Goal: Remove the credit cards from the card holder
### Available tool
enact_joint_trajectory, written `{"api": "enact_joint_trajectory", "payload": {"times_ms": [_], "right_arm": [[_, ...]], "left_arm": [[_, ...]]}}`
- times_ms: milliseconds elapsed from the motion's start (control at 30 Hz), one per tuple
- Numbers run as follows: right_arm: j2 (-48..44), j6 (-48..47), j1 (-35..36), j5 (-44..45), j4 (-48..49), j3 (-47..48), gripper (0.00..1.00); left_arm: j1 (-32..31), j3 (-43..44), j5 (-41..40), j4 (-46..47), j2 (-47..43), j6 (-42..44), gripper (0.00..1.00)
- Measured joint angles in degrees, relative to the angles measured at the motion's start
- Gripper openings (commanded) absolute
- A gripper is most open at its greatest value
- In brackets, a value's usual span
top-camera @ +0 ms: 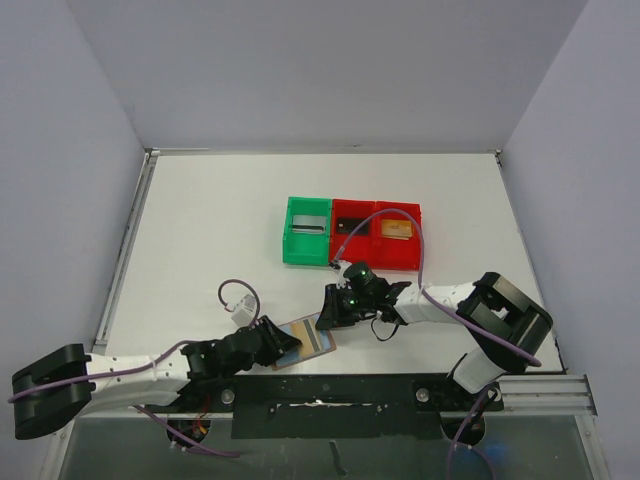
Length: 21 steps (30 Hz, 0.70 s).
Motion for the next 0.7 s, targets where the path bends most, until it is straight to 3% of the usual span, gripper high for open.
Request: {"api": "enact_joint_trajectory", "payload": {"times_ms": [167,333,633,700], "right_arm": [[0.00,0.00,0.00,0.00,0.00,0.00,0.18],[-0.02,0.00,0.00,0.00,0.02,-0.02,0.18],[0.00,0.00,0.00,-0.17,0.31,-0.17,0.18],[0.00,0.00,0.00,-0.17,0.33,-0.17,0.18]], "left_arm": [[0.04,0.00,-0.48,1.20,1.49,-1.01,0.29],[0.04,0.81,-1.42,1.68,3.76,-1.88,0.16],[0.09,0.92,-2.16,1.64,4.68,-2.58,0.10],[0.11,0.92,-2.19,1.68,4.81,-2.58,0.05]]}}
